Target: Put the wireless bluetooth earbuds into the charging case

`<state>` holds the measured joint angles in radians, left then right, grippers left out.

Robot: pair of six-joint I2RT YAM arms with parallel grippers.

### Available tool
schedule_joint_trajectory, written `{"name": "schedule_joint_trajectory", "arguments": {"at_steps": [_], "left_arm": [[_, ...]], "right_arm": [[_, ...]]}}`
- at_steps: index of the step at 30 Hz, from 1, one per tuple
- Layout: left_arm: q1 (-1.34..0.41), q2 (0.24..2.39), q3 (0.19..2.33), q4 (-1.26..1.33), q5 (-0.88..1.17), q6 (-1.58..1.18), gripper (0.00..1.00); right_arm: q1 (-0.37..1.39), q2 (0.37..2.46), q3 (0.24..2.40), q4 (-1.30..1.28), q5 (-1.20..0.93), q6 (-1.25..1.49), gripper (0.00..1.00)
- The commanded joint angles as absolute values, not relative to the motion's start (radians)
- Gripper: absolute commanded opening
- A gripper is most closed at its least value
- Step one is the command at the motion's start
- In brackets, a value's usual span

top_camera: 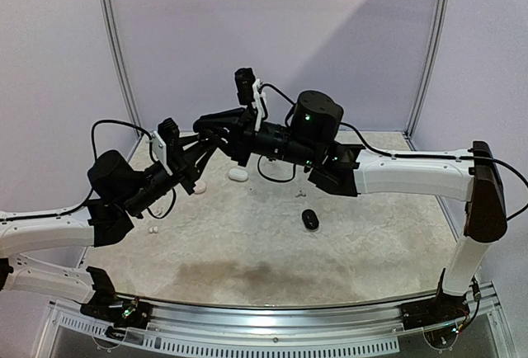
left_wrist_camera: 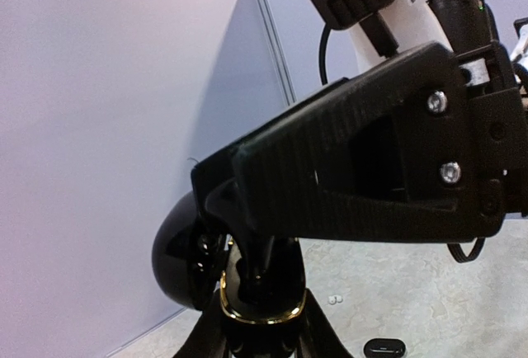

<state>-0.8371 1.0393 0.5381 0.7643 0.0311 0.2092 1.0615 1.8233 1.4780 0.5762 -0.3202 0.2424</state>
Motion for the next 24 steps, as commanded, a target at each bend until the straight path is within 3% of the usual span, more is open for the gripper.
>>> {"name": "schedule_joint_trajectory", "arguments": {"at_steps": [1,6,13,24], "left_arm": [[-0.851,1.009,0.538,0.801,0.034,0.209,0.0],[-0.851,1.01,0.539,0.802,0.035,0.214,0.0],[-0.851,1.006,0.536,0.799,0.035,0.217,0.0],[-0.851,1.002,0.536,0.796,0.029,0.219,0.0]], "right_arm": [[1.06,1.868,1.465,0.518,-0.275,0.244,0.0],[1.061,1.874,1.466,0.501,-0.271,0.241,0.0],[1.059,1.892,1.468,0.49,-0.259,0.263,0.21],[1.051,1.888,1.47,0.46,-0.237,0.261,0.25]]}}
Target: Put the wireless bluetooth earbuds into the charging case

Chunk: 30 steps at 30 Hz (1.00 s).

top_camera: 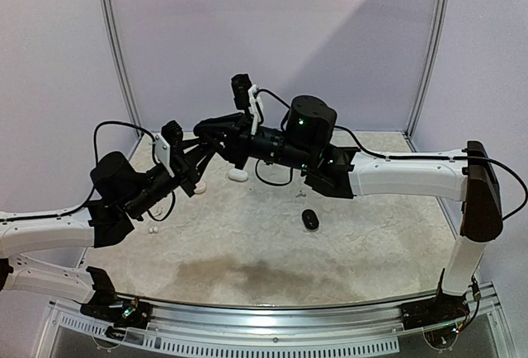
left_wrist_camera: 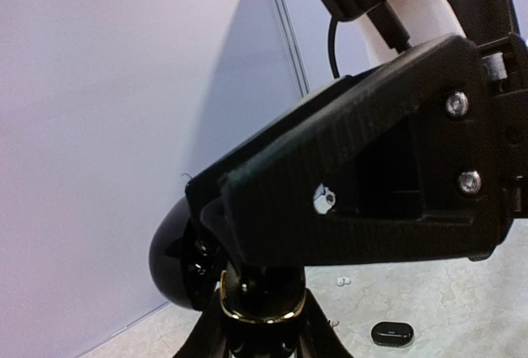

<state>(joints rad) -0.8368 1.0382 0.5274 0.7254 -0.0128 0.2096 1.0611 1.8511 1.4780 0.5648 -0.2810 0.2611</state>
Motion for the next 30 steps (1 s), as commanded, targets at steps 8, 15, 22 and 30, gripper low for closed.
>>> {"name": "schedule_joint_trajectory", "arguments": {"at_steps": [8,15,22,30], "left_arm": [[-0.85,1.003,0.535,0.79,0.033,0.218,0.0],[-0.85,1.0,0.534,0.788,0.034,0.206,0.0],[-0.85,0.999,0.531,0.774,0.039,0.166,0.0],[-0.835,0.975,0.494,0.648,-0.056,0.067,0.0]], "right_arm": [[1.048,1.884,1.471,0.456,-0.229,0.256,0.29],[1.037,1.884,1.475,0.452,-0.213,0.259,0.28],[1.032,1.894,1.507,0.424,-0.24,0.257,0.27],[1.019,1.758,1.619,0.111,-0.284,0.113,0.32]]}}
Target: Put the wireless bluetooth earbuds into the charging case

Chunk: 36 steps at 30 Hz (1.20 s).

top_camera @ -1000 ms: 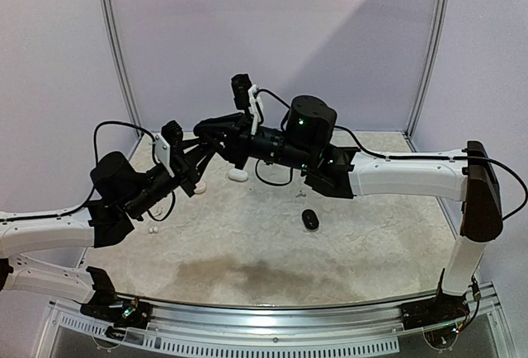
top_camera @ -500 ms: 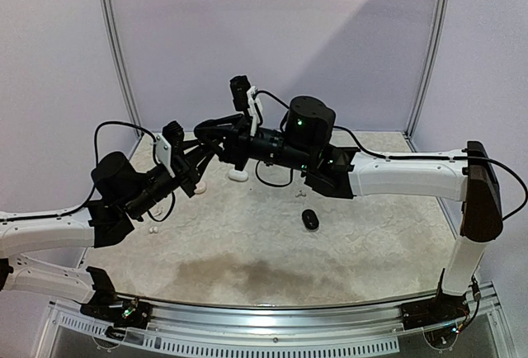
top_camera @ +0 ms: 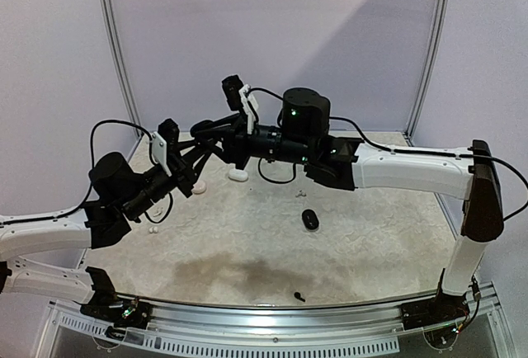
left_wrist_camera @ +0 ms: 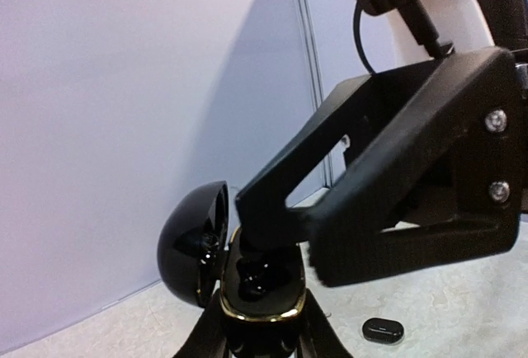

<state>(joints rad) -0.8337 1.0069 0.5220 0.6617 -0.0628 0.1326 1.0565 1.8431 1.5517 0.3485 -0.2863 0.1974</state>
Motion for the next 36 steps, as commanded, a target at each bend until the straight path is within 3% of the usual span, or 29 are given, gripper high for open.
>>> {"name": "schedule_joint_trajectory", "arguments": {"at_steps": [1,8,14,18,36], "left_arm": [[-0.833,0.976,0.485,0.638,-0.06,0.055,0.0],[-0.832,0.95,0.436,0.579,-0.057,0.004,0.0],[-0.831,0.913,0.385,0.556,-0.059,0.015,0.0],[-0.831,0.876,0.335,0.536,-0.06,0.015,0.0],[-0.777,0.63,0.201,0.493,0.157,0.027,0.0]], "right_arm": [[1.017,1.745,1.646,0.057,-0.29,0.1,0.34],[0.991,1.67,1.781,-0.44,-0.109,0.061,0.42],[0.965,1.705,1.715,-0.884,0.038,0.206,0.45],[0.984,1.799,1.63,-1.087,-0.023,0.337,0.45],[1.269,1.969,1.434,-1.105,-0.122,0.586,0.52]]}}
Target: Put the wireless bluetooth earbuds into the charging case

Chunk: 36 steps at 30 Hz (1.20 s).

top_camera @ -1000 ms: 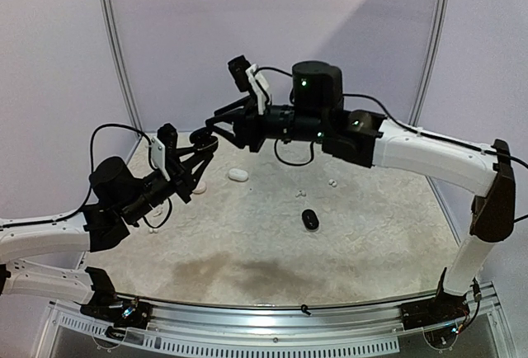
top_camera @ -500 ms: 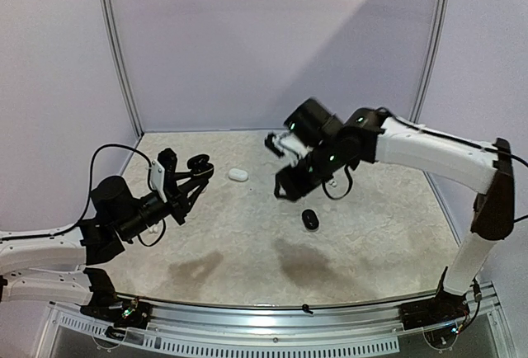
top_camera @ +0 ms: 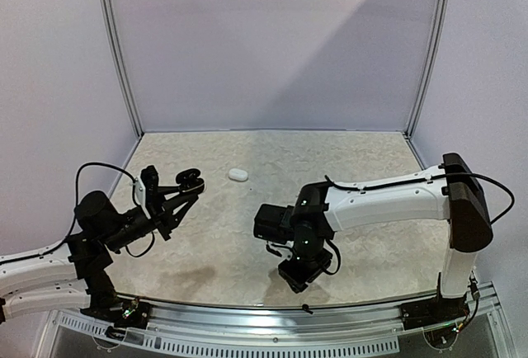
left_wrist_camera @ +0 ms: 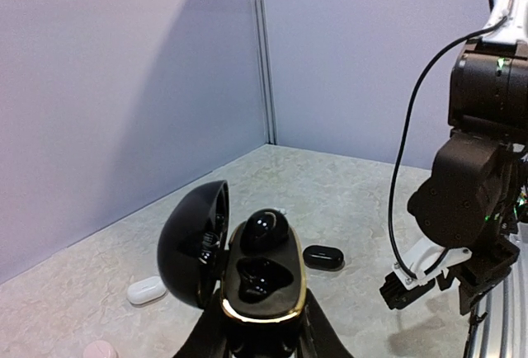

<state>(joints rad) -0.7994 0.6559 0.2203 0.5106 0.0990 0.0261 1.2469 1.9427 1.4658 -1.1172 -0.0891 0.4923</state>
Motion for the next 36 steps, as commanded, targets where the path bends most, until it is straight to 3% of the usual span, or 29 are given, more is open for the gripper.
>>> {"name": "schedule_joint_trajectory", "arguments": {"at_steps": [1,12,29,36], "left_arm": [[-0.775,0.627,0.2,0.492,0.166,0.027,0.0],[-0.773,0.618,0.193,0.494,0.198,0.025,0.0],[-0.765,0.601,0.189,0.487,0.221,0.028,0.0],[-0.764,0.594,0.188,0.489,0.226,0.027,0.0]], "right_arm": [[1.276,1.971,1.425,-1.095,-0.129,0.608,0.52],[1.295,1.98,1.382,-1.044,-0.175,0.667,0.49],[1.328,2.056,1.406,-1.076,-0.178,0.64,0.31],[1.348,2.084,1.449,-1.119,-0.18,0.657,0.31]]}}
